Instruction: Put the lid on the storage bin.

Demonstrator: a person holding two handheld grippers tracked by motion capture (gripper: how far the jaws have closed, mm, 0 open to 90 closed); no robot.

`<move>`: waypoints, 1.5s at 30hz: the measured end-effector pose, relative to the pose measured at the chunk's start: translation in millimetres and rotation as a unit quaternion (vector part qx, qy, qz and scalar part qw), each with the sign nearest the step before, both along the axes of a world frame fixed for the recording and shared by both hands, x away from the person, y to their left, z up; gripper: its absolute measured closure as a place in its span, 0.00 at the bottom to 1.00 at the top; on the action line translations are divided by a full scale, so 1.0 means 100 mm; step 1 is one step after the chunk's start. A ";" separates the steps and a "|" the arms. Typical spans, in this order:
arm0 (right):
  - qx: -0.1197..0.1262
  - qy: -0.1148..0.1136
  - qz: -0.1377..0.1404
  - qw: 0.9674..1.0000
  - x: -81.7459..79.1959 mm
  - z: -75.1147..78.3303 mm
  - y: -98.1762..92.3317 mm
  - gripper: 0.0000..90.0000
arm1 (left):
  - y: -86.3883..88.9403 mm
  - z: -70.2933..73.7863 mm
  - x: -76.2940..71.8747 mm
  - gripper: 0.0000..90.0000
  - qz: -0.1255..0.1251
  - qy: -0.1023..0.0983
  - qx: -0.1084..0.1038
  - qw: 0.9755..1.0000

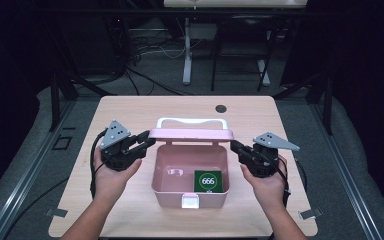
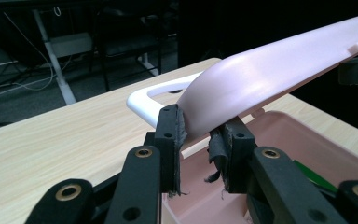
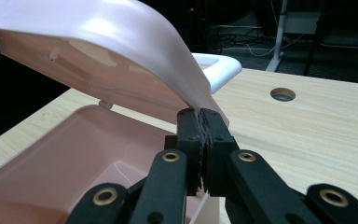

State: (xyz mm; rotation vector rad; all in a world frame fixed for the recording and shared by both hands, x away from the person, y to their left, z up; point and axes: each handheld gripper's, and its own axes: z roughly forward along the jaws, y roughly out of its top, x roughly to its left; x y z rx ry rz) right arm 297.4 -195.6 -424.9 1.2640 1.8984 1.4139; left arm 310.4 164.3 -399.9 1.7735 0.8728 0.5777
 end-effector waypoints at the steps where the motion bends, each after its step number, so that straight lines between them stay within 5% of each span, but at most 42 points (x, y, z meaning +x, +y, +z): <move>1: 0.002 0.000 -0.003 1.000 0.00 -0.01 0.00 0.99 | 0.00 0.00 -0.01 0.82 -0.001 0.000 0.002 1.000; 12: 0.015 0.014 -0.023 1.000 -0.01 -0.13 -0.13 0.97 | 0.03 0.02 -0.06 0.85 -0.008 0.005 0.000 1.000; 45: -0.007 0.031 -0.043 0.999 0.00 -0.31 -0.25 0.92 | 0.08 -0.14 -0.30 0.83 -0.026 0.021 -0.003 0.999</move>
